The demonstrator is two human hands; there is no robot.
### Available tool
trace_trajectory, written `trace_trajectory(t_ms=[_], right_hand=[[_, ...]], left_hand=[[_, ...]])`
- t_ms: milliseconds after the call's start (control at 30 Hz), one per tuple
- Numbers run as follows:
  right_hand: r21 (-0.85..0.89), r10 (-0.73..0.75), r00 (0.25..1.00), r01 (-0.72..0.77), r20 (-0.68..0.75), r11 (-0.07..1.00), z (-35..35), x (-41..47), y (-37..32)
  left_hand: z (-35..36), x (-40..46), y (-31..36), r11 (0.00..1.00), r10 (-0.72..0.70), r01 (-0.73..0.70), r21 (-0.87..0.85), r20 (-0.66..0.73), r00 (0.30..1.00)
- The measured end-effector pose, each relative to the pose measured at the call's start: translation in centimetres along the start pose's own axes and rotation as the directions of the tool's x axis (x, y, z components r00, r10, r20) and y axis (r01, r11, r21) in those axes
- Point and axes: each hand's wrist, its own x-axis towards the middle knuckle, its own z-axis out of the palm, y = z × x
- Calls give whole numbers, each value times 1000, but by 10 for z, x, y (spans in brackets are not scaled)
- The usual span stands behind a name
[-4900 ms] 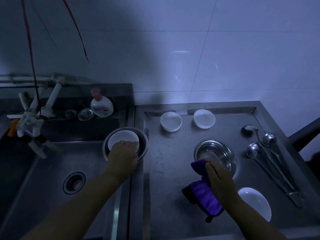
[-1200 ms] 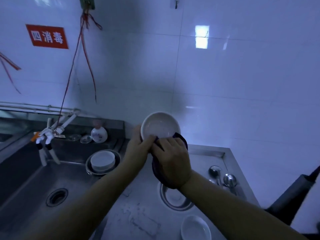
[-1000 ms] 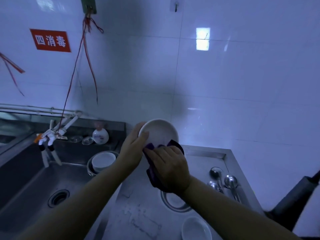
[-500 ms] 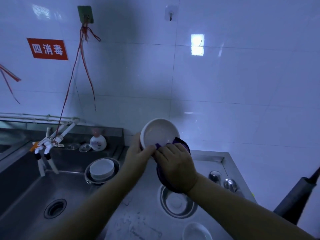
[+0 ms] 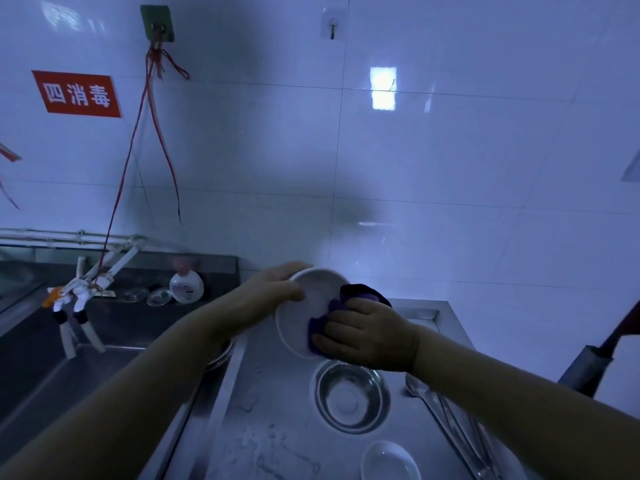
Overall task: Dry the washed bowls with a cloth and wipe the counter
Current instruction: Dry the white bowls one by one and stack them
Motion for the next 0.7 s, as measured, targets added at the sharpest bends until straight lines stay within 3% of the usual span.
trace_trajectory(t_ms=[33, 100, 200, 300, 433, 567, 700], right_hand=[[-5, 22, 1000, -22, 15, 1000, 0, 2, 0], [-32, 176, 984, -176, 2, 984, 1, 12, -3], [-51, 410, 910, -413, -62, 909, 5, 31, -13], [-32, 490, 869, -493, -66, 870, 10, 38, -32], [34, 478, 874, -477, -86, 878, 16, 29, -39], [28, 212, 975, -211, -67, 977, 14, 10, -16], [46, -41, 999, 39, 26, 998, 8, -2, 9]], left_hand=[[-1, 2, 0, 1000, -5, 5, -25, -14, 1000], [8, 4, -4, 988, 16, -43, -150, -176, 984], [37, 4, -21, 950, 48, -183, -255, -458, 888], [48, 4, -28, 927, 67, -272, -258, -598, 798], [40, 2, -24, 959, 143, -251, -130, -543, 828], [22, -1, -16, 981, 162, -188, -38, -370, 915], [2, 2, -8, 1000, 21, -20, 14, -99, 995]])
